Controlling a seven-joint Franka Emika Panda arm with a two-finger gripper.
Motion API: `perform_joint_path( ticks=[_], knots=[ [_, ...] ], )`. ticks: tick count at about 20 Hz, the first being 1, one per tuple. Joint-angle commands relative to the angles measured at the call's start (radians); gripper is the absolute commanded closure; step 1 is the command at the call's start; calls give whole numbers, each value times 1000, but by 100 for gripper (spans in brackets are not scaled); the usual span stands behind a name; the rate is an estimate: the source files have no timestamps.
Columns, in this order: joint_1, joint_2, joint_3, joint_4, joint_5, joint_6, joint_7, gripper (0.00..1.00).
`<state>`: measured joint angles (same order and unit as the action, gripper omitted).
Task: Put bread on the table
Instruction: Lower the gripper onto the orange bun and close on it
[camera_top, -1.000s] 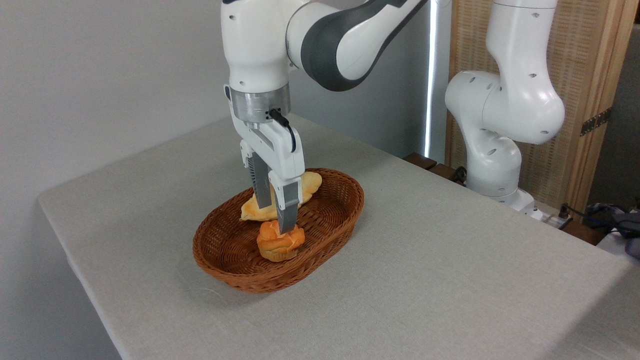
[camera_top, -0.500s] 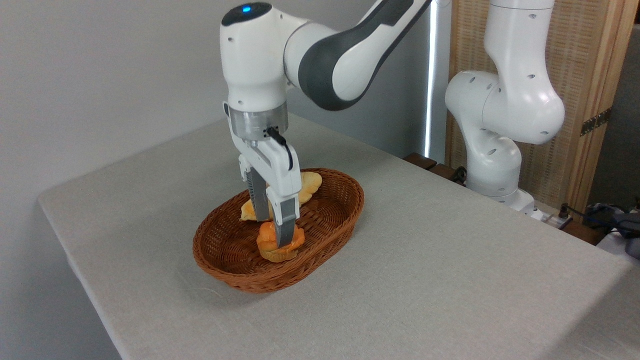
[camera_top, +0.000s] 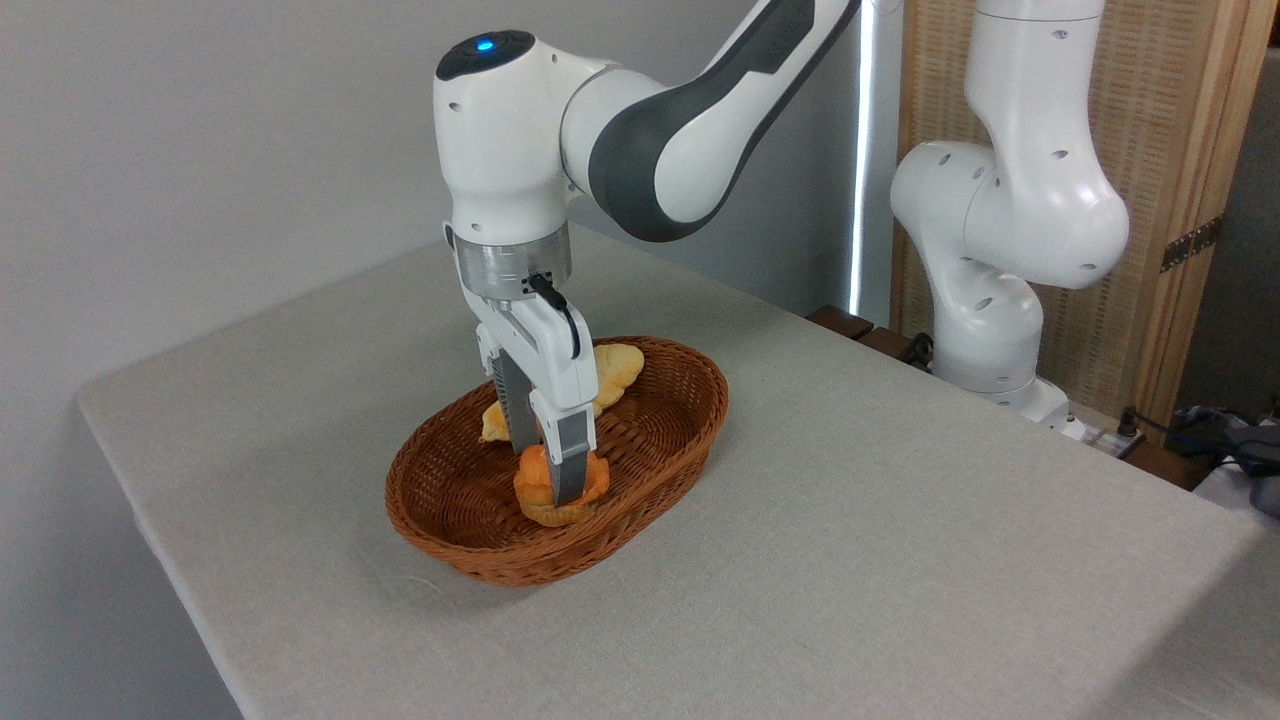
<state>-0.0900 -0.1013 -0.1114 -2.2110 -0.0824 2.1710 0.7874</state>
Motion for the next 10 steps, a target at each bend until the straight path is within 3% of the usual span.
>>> perform_joint_path(
  ticks=[1, 5, 10],
  knots=[
    [-8, 8, -4, -4, -5, 18, 21, 45],
    [-10, 8, -5, -4, -8, 12, 116, 62],
    [-10, 8, -5, -4, -8, 10, 115, 65]
  ],
)
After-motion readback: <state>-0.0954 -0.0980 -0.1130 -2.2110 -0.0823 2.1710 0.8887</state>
